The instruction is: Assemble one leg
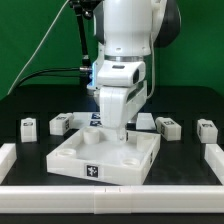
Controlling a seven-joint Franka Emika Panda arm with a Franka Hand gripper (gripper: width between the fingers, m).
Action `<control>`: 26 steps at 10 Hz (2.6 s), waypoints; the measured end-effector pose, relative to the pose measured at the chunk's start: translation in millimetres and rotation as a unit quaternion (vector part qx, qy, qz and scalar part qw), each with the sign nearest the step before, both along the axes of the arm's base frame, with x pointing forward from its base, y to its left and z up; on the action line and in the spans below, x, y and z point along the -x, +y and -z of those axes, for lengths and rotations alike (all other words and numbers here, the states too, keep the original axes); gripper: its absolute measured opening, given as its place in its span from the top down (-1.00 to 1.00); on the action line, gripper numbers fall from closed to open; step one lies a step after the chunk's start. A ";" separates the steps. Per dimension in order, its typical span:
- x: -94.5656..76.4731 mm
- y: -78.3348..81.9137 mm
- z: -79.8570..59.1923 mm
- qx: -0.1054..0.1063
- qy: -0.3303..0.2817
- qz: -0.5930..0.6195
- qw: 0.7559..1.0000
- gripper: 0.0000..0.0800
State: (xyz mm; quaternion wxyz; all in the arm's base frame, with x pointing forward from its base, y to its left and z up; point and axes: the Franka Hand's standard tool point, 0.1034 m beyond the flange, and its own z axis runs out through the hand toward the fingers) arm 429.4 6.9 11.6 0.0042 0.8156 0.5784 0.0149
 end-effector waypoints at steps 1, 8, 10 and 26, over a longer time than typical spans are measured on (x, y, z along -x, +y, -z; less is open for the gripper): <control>0.0 0.0 0.0 0.000 0.000 0.000 1.000 0.10; 0.0 -0.1 0.0 0.000 0.000 0.000 1.000 0.85; -2.5 -2.6 0.1 0.002 0.003 -0.023 1.000 0.85; -63.6 24.4 -0.4 0.015 0.051 -0.153 0.987 0.85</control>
Offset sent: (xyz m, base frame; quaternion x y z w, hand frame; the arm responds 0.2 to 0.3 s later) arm 0.0000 0.0000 0.0000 0.0000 0.0000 0.0000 1.0000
